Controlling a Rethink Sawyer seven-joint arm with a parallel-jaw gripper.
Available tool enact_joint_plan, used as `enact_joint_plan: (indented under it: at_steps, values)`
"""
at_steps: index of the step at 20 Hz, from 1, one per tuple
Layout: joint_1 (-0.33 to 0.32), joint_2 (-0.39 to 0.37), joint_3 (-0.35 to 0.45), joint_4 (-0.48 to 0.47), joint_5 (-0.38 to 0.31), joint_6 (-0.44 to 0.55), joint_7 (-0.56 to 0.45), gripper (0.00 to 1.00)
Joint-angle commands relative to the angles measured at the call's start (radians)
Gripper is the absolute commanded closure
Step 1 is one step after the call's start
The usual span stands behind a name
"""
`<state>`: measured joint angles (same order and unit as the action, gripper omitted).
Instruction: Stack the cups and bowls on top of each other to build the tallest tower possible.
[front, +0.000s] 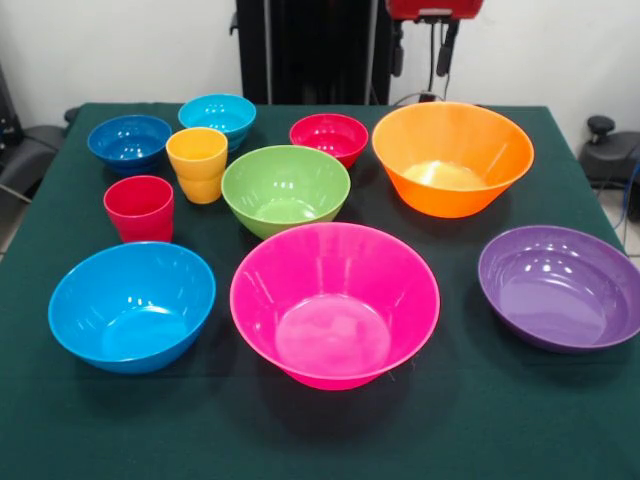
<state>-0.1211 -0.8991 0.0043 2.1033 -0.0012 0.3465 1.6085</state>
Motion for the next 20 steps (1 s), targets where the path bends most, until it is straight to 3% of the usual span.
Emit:
enact_joint_plan:
  at_steps: [1, 20]
  values:
    - [-0.011, 0.111, 0.067, -0.076, -0.051, -0.070, 0.088, 0.00]
    - [0.018, 0.112, 0.040, -0.087, -0.042, -0.048, 0.110, 0.00]
